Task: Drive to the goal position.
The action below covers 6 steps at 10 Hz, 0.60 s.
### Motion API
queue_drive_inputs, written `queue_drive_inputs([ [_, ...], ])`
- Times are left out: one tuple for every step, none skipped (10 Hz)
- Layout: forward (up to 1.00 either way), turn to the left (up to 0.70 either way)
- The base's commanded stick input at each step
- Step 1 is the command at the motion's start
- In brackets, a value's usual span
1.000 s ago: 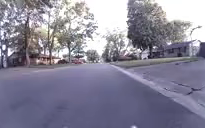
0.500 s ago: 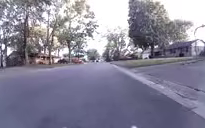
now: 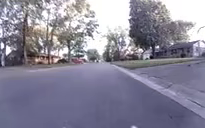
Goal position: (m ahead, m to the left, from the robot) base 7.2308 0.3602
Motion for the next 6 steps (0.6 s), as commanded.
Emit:
queue_drive_inputs([
  [1.0, 0.0],
  [1.0, 0.0],
  [1.0, 0.0],
  [1.0, 0.0],
  [1.0, 0.0],
  [1.0, 0.0],
])
